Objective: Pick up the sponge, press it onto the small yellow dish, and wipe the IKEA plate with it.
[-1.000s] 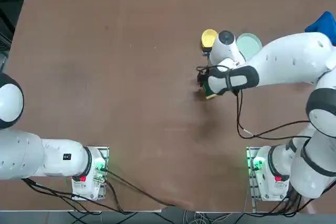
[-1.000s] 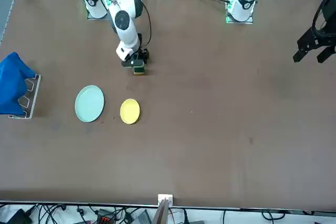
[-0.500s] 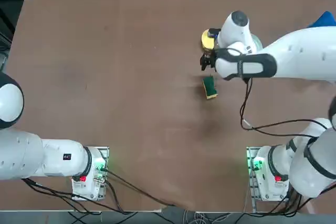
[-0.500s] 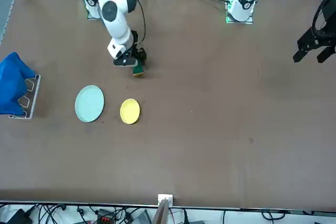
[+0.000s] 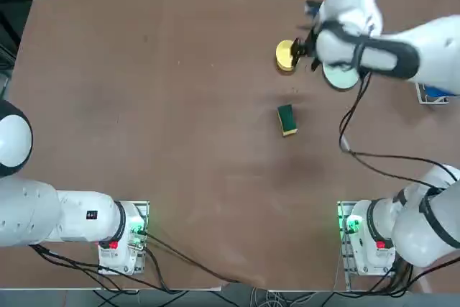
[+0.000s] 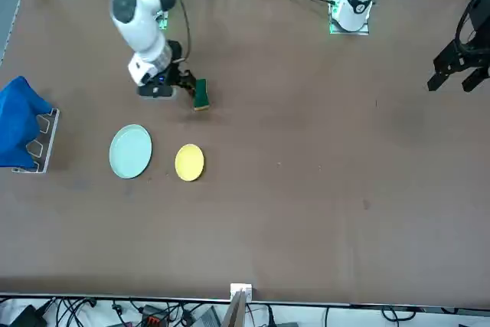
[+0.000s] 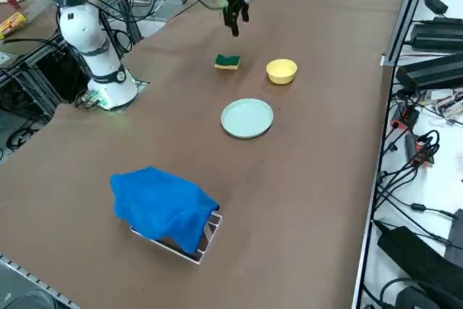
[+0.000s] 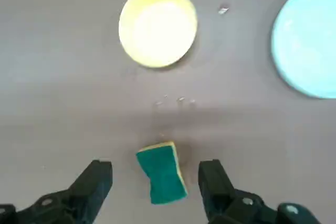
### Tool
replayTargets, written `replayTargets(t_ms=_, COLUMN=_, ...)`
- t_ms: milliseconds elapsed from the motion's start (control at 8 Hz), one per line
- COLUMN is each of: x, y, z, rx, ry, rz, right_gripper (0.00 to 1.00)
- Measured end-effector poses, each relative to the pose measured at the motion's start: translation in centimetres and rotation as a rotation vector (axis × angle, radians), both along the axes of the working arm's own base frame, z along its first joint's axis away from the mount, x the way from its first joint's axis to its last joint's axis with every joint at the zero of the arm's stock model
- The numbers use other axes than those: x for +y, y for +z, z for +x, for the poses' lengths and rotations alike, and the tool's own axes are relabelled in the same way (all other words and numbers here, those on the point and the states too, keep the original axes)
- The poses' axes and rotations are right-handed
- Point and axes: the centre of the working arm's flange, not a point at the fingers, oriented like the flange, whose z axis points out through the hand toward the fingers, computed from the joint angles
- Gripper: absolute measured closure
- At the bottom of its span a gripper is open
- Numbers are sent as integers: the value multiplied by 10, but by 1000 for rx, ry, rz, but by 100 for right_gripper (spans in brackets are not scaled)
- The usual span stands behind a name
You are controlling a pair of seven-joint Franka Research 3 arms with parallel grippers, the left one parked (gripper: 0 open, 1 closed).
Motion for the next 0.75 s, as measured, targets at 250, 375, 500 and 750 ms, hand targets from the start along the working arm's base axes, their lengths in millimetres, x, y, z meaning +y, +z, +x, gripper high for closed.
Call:
replayTargets(t_ms=250, x=-28, y=67, z=37, rx=20, ry=-28, rz=-20, right_gripper=0)
replayTargets(t_ms=375, x=-44, y=87, z=52, rx=26, ry=-33, rz=-28, right_gripper=0)
replayTargets(t_ms=500, x=-66, y=99, z=66, rx=37, ry=-30, rz=-39, right_gripper=0)
replayTargets(t_ms=750, x=-128, y=118, z=94, rx=67, ry=-12, rz=-56, right_gripper=0)
